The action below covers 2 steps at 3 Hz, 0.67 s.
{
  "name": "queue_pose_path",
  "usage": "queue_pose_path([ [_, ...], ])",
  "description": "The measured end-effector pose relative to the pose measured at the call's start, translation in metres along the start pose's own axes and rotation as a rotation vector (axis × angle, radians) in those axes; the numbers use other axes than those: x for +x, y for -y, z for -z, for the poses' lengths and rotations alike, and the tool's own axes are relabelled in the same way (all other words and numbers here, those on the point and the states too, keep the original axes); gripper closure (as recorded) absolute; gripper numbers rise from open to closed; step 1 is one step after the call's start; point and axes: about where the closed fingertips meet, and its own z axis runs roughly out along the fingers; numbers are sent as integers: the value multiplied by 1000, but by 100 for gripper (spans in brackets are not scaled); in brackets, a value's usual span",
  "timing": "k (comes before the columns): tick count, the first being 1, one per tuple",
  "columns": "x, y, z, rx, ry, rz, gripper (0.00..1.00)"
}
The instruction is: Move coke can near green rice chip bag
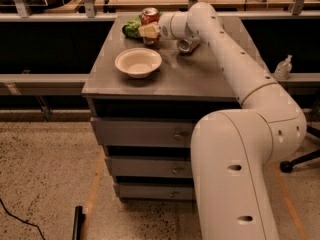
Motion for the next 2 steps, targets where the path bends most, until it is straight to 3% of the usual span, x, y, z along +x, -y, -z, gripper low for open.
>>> queue_pose_path([
  [1, 11, 5, 0, 12, -26, -13, 28],
  [2, 6, 12, 12, 25, -31, -30, 4],
])
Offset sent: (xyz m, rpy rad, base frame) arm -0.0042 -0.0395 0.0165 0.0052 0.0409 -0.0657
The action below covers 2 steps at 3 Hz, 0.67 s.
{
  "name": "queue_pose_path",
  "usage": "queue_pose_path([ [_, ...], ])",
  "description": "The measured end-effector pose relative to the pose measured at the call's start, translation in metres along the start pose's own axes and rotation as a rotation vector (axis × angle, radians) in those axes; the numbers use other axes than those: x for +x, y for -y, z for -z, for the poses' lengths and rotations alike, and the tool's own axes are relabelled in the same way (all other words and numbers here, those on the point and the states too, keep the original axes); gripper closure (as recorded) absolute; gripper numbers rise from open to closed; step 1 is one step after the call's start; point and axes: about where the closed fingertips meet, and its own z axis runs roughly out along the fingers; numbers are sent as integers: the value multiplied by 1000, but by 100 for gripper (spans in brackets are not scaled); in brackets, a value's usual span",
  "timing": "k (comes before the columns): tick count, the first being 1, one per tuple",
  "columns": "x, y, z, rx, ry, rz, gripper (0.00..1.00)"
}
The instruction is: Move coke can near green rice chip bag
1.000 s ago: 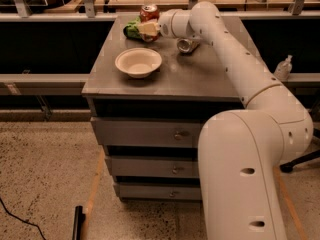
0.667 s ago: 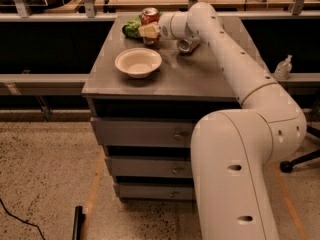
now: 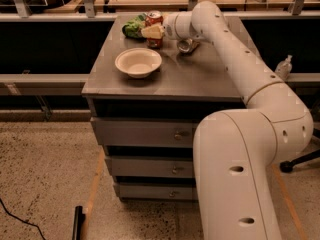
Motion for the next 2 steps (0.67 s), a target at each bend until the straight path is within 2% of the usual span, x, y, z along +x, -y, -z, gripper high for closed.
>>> queue_pose_path([
  [1, -7, 12, 24, 32, 12, -10, 0],
  [2, -19, 20, 73, 61, 39, -15, 0],
])
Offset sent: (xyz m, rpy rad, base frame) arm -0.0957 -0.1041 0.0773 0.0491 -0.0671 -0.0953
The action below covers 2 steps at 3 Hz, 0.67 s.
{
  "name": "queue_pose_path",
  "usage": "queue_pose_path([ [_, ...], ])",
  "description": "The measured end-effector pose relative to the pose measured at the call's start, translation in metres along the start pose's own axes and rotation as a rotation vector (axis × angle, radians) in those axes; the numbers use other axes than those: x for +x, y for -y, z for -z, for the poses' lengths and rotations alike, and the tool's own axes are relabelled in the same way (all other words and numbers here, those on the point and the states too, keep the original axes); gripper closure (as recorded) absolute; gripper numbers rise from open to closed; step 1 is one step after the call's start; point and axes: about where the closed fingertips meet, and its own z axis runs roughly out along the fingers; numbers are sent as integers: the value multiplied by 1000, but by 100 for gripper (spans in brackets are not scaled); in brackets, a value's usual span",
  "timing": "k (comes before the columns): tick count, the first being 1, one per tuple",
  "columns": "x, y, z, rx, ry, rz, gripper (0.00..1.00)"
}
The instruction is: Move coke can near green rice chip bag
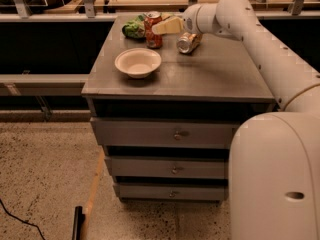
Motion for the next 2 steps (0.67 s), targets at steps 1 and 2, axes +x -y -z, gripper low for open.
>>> queue_pose_path([
  [1, -13, 3, 71, 27, 63, 10, 0],
  [2, -49, -8, 144, 125, 111, 87, 0],
])
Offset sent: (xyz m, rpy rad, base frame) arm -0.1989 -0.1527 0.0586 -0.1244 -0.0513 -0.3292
